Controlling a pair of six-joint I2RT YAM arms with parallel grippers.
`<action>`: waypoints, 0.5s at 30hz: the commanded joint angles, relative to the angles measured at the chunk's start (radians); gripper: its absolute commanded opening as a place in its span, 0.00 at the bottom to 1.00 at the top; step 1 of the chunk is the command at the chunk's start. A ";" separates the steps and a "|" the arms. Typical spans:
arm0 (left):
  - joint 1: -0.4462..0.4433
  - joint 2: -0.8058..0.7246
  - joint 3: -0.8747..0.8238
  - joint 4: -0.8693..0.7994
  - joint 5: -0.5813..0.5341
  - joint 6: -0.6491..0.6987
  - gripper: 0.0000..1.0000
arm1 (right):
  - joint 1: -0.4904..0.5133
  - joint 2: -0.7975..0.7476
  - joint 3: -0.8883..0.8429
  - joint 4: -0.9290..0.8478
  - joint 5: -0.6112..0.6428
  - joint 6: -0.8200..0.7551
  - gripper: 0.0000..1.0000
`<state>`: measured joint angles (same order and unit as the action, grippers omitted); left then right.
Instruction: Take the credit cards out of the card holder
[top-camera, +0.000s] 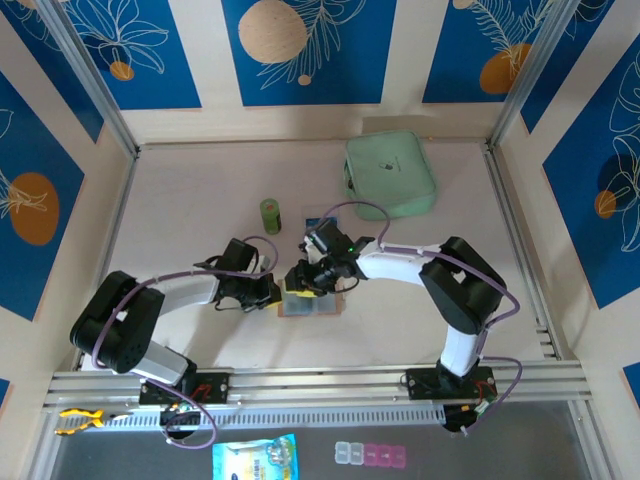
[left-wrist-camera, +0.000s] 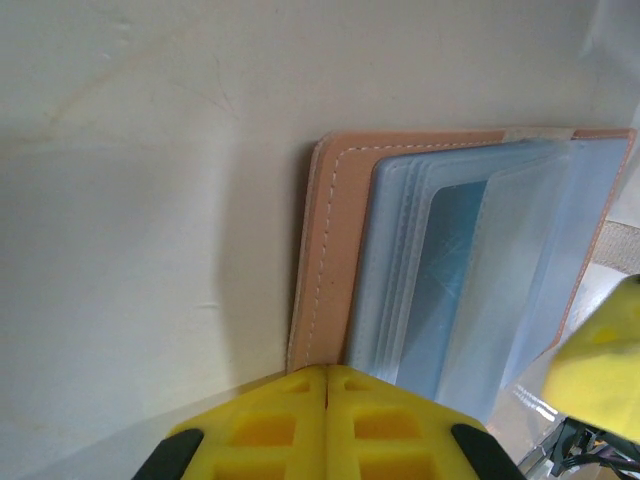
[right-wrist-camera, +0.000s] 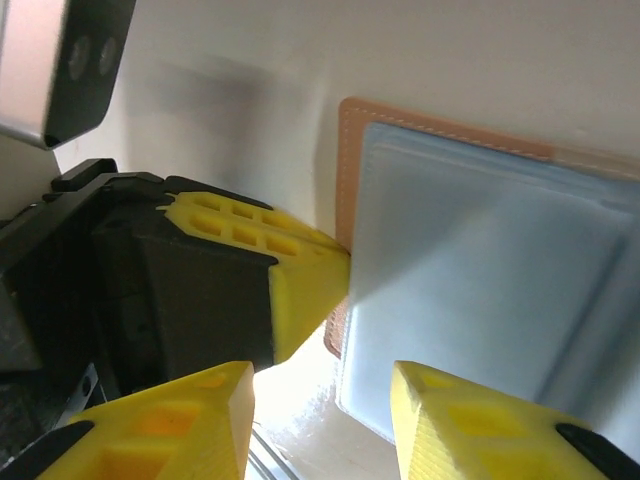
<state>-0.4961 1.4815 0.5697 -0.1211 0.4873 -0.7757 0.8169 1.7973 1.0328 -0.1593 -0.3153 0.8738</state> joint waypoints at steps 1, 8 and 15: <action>-0.007 0.011 0.007 -0.072 -0.044 0.027 0.06 | 0.008 0.039 0.027 -0.023 -0.025 0.016 0.42; -0.008 0.013 0.002 -0.077 -0.046 0.033 0.06 | -0.008 0.013 0.009 -0.110 0.054 -0.004 0.42; -0.007 -0.002 0.004 -0.078 -0.051 0.029 0.06 | -0.041 -0.019 -0.035 -0.107 0.047 -0.018 0.42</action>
<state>-0.4961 1.4815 0.5705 -0.1238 0.4862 -0.7670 0.7883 1.8076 1.0191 -0.2306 -0.2676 0.8719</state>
